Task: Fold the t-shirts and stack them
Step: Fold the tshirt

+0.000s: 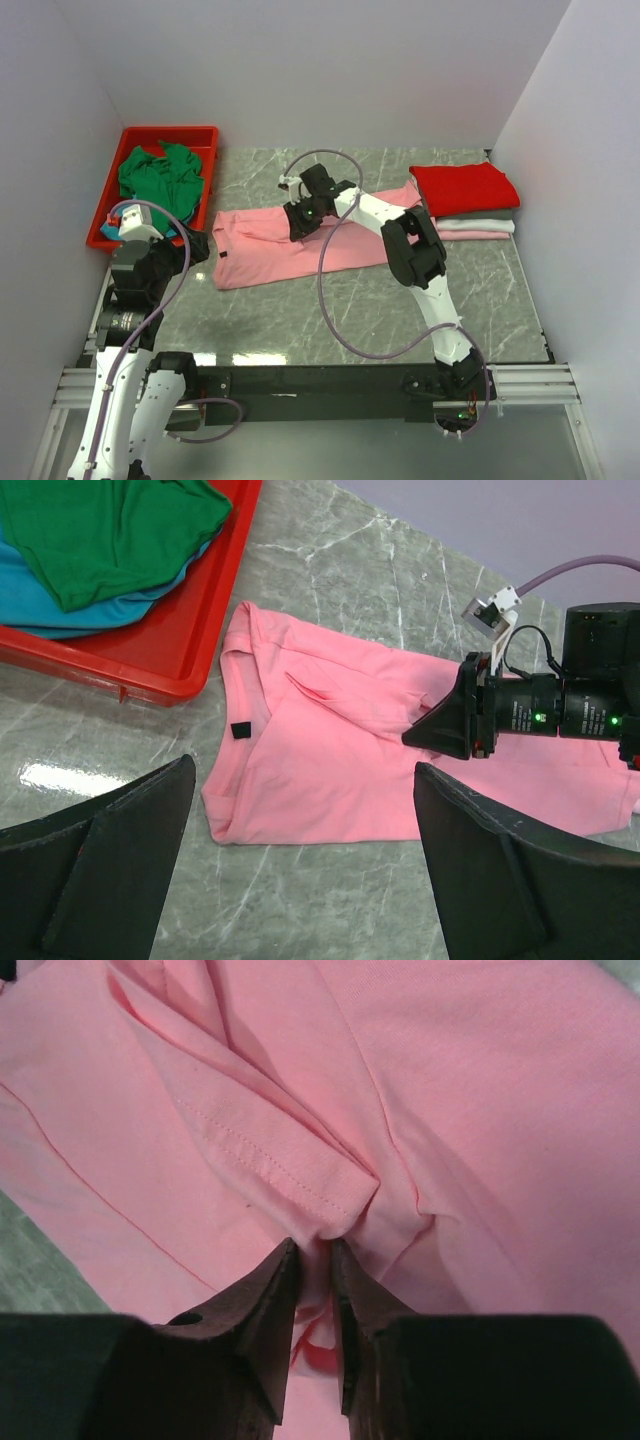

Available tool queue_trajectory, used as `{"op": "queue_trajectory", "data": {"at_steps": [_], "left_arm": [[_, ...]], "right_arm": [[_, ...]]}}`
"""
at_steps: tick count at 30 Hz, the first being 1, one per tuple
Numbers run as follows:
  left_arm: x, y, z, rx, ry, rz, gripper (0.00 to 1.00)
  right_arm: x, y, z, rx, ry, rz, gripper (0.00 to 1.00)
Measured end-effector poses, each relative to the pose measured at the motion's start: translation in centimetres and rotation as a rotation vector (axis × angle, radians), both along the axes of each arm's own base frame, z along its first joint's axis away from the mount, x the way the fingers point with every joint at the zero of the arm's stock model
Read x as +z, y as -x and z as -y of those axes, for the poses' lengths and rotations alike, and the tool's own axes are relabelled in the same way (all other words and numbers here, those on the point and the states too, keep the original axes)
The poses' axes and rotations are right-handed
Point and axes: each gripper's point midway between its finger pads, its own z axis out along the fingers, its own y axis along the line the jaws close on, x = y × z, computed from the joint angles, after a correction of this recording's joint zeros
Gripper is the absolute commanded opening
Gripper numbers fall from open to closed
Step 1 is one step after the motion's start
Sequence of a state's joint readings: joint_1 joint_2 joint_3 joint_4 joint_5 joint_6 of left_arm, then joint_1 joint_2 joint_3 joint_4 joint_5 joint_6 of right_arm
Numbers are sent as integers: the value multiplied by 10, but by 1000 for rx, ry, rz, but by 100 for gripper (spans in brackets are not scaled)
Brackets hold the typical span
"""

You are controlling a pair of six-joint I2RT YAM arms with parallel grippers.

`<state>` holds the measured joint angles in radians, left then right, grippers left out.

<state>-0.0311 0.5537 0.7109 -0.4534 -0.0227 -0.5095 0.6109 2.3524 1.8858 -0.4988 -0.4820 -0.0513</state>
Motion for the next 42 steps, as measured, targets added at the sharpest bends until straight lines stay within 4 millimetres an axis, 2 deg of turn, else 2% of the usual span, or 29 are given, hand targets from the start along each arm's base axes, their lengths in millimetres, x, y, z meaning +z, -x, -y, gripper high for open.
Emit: {"op": "queue_trajectory", "data": {"at_steps": [4,10,13,16,19,24,26,29,35,37,39,42], "left_arm": [[0,0,0,0,0,0,95],[0,0,0,0,0,0,95],[0,0,0,0,0,-2,95],[-1,-1,0,0,0,-6,95],[-2,-1,0,0,0,-10,95],[-3,-2,0,0,-1,-12,95],[-3,-1,0,0,0,-11,95],[-3,-1,0,0,0,-12,95],[-4,-1,0,0,0,-15,95],[-4,-1,0,0,0,-15,95],[-4,-1,0,0,0,-15,95],[-4,-1,0,0,-1,-15,95]], "right_arm": [[3,4,4,8,7,19,27],[27,8,6,29,9,112,28],[40,16,0,60,13,162,29],[50,26,-14,108,11,216,31],[45,45,-24,175,35,255,31],[17,88,-32,294,102,244,32],[14,95,-32,309,110,232,35],[23,82,-25,268,86,212,38],[87,-6,-6,59,-47,246,41],[99,-27,-2,11,-79,254,41],[98,-34,-5,-6,-95,244,41],[74,-26,-14,0,-85,176,41]]}}
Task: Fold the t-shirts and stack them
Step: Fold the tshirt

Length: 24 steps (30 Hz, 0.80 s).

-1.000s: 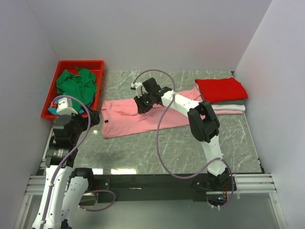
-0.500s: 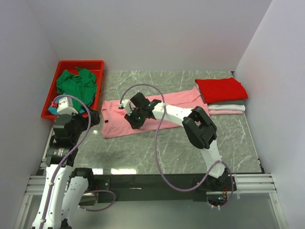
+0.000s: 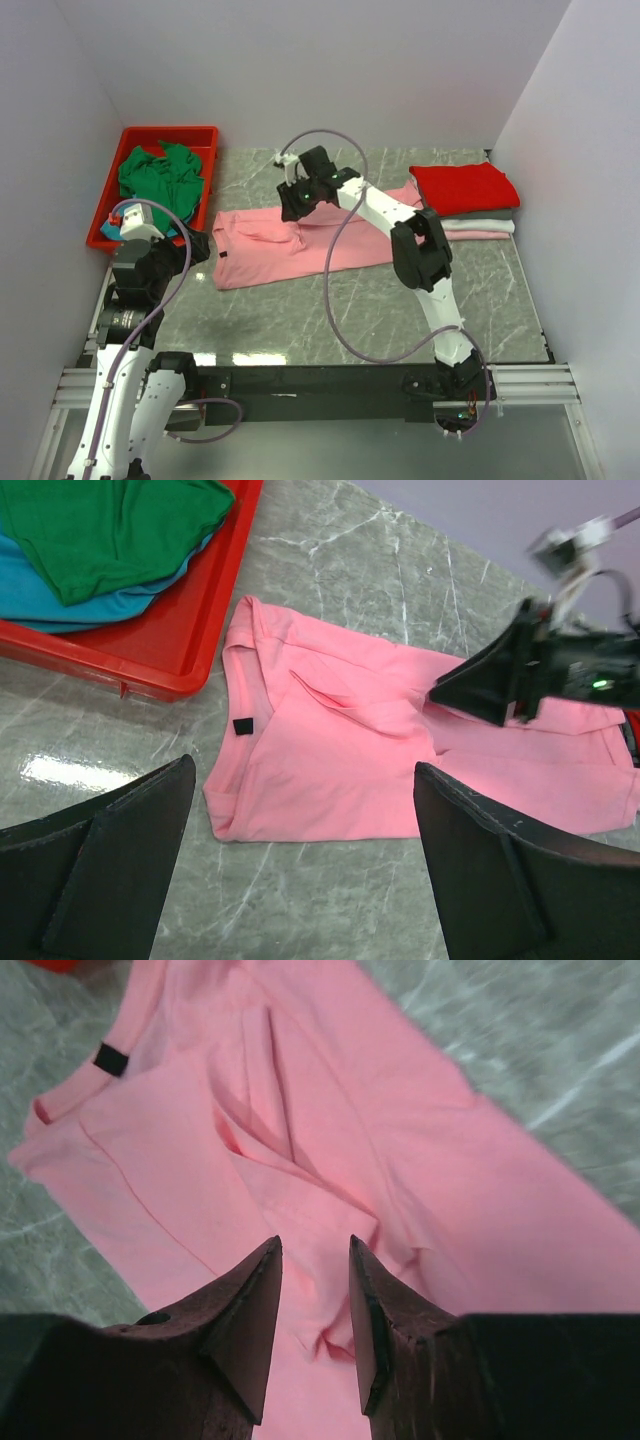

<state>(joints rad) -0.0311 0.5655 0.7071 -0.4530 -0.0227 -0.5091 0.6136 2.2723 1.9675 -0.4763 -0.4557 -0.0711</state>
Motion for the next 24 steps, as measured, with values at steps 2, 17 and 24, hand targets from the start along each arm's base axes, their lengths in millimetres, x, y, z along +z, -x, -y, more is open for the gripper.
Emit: {"op": "queue_trajectory", "data": {"at_steps": [2,17,24], "left_arm": [[0,0,0,0,0,0,95],[0,0,0,0,0,-1,95],[0,0,0,0,0,-1,95]], "right_arm": [[-23,8,-5,7,22,-55,41],[-63,23,-4,0,83,-157,42],[-60,22,-7,8,61,-152,43]]}}
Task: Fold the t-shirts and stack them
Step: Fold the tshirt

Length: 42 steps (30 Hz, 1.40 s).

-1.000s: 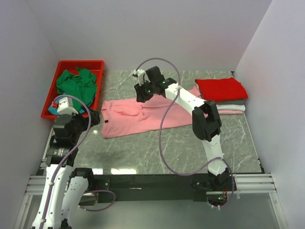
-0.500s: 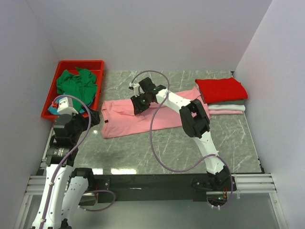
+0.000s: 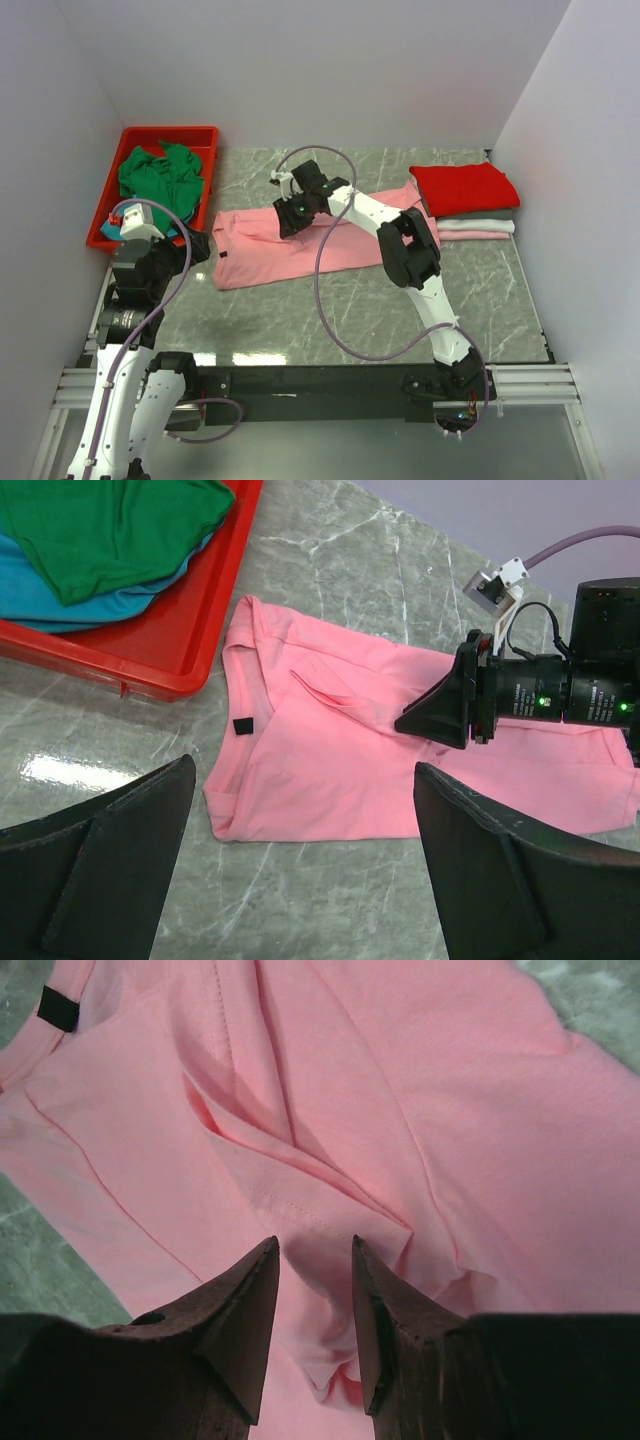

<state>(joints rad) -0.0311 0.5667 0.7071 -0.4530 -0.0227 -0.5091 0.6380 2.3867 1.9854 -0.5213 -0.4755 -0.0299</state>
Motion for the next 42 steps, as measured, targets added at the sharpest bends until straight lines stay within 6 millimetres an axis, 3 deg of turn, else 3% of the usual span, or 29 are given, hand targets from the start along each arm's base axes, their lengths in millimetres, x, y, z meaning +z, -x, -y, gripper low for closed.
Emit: {"op": "queue_trajectory", "data": {"at_steps": [16,24,29,33,39,42], "left_arm": [[0,0,0,0,0,0,95],[0,0,0,0,0,0,95],[0,0,0,0,0,0,95],[0,0,0,0,0,0,95],[0,0,0,0,0,0,95],[0,0,0,0,0,0,95]], "right_arm": [[7,-19,3,-43,9,51,43],[-11,-21,4,-50,36,34,43],[-11,-22,5,-53,41,33,43],[-12,-21,5,-51,45,29,32],[-13,-20,7,-46,51,28,6],[-13,-20,7,-43,52,30,0]]}}
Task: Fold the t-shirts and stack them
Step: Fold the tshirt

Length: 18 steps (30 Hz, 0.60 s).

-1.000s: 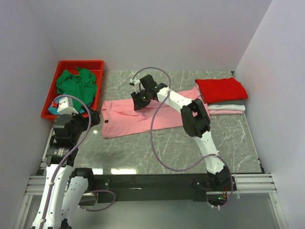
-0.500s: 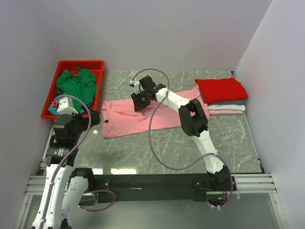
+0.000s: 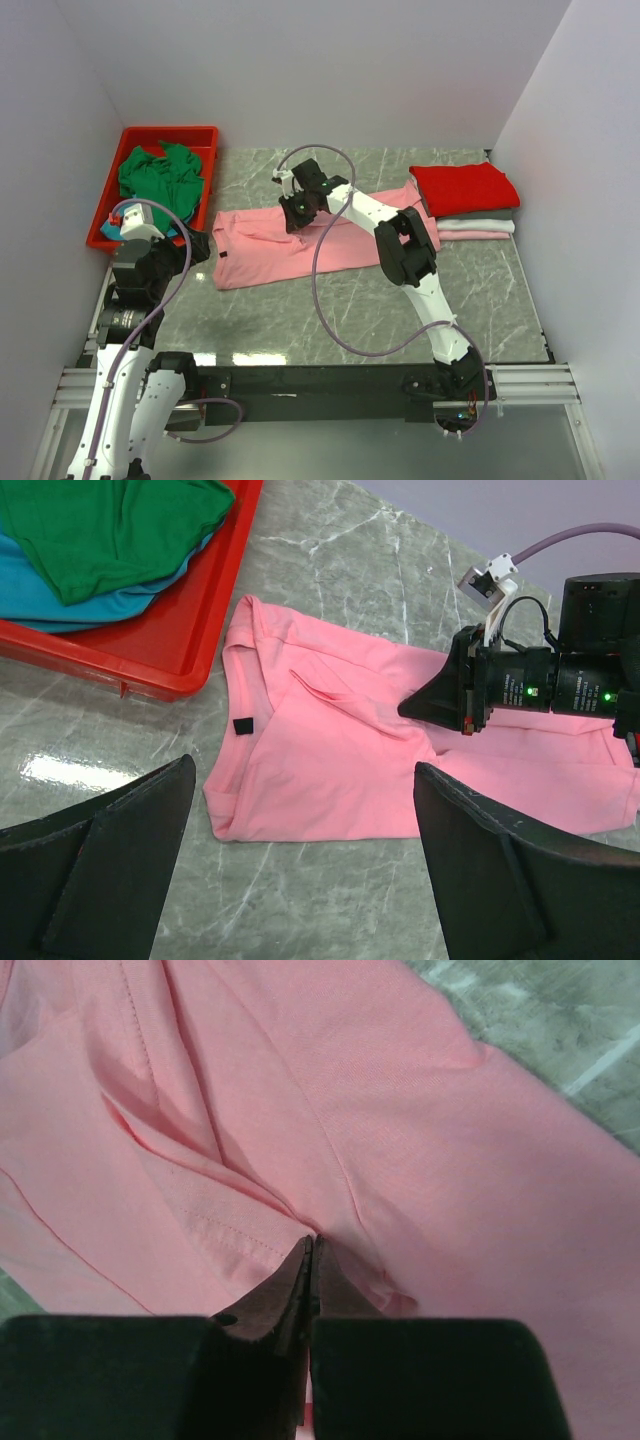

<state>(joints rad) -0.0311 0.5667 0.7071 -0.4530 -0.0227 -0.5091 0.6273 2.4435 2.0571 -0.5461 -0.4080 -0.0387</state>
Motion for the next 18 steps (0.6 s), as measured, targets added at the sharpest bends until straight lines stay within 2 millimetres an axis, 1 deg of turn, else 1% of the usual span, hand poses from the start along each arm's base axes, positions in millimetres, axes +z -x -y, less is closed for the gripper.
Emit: {"op": "queue_trajectory", "data": {"at_steps": [5,9,12,18], "left_arm": [[0,0,0,0,0,0,95],[0,0,0,0,0,0,95],[0,0,0,0,0,0,95],[0,0,0,0,0,0,95]], "right_arm": [[1,0,0,2,-1,3,0],[10,-1,0,2,-13,13,0],[23,-2,-1,3,-29,28,0],[63,-3,-4,8,-84,80,0]]}}
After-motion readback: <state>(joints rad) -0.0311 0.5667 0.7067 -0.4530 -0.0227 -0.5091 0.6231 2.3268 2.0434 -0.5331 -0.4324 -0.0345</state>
